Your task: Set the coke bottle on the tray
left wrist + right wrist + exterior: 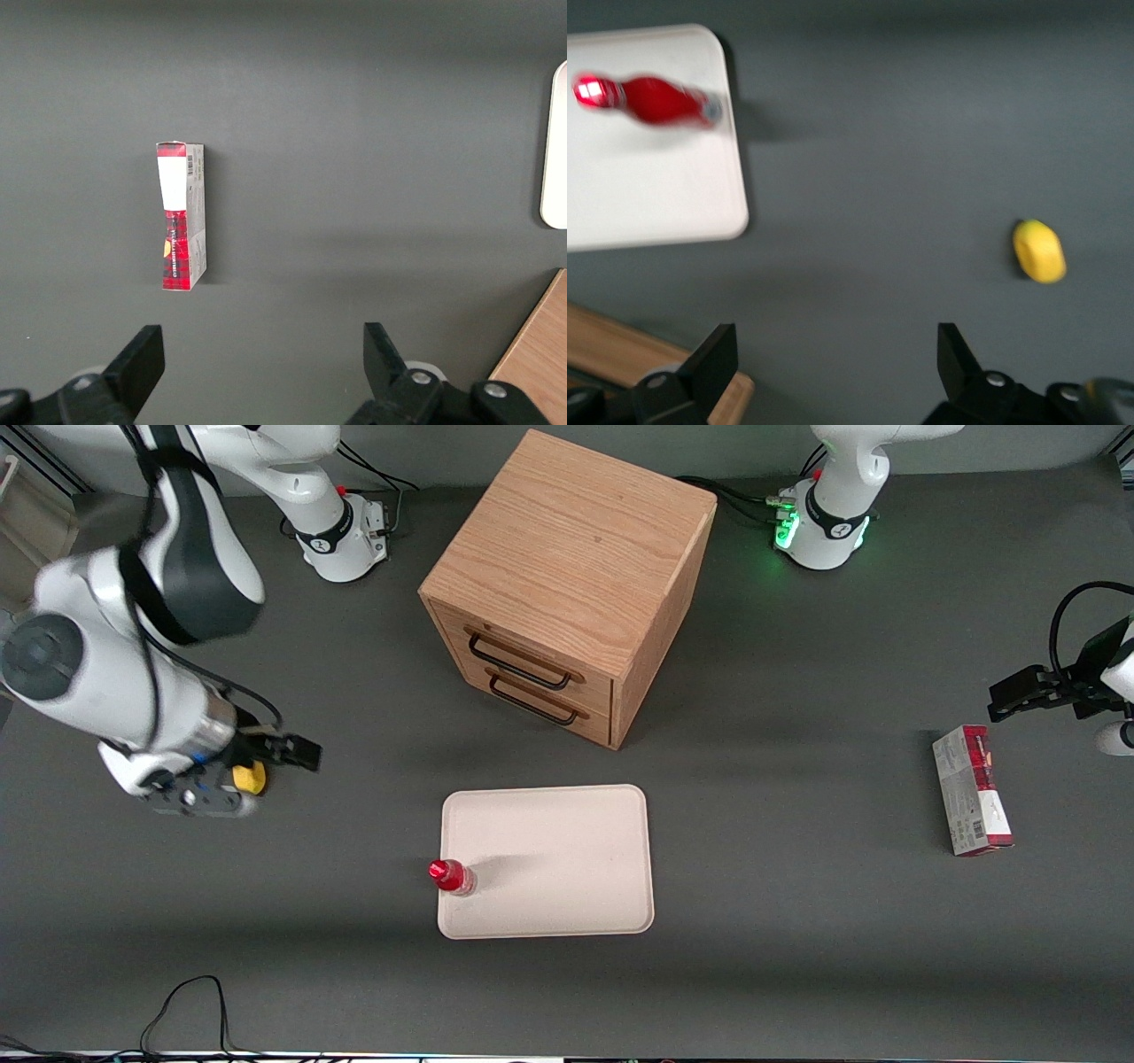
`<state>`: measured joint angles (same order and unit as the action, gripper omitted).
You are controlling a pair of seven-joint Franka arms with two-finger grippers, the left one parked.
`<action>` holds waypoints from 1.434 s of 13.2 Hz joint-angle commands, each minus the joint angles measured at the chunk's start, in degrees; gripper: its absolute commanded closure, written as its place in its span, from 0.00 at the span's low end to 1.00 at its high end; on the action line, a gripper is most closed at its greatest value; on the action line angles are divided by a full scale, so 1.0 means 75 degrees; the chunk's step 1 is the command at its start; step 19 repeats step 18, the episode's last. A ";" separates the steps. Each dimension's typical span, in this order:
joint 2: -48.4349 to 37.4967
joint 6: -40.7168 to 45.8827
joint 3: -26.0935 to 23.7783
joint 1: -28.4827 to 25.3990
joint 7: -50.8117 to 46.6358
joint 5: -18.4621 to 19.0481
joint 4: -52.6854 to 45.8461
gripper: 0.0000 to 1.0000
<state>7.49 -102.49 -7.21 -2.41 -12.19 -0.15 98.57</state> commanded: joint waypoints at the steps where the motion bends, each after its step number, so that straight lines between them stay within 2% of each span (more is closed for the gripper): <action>1: -0.1196 0.0290 0.0865 -0.0568 0.0850 -0.0238 0.0967 0.00; 4: -0.1619 0.0527 0.1194 -0.0767 0.1121 -0.0238 0.0908 0.00; 8: -0.1619 0.1126 0.1909 -0.1436 0.1801 -0.0238 0.0534 0.00; 19: -0.1444 0.1466 0.1933 -0.1296 0.1954 -0.0296 0.0205 0.00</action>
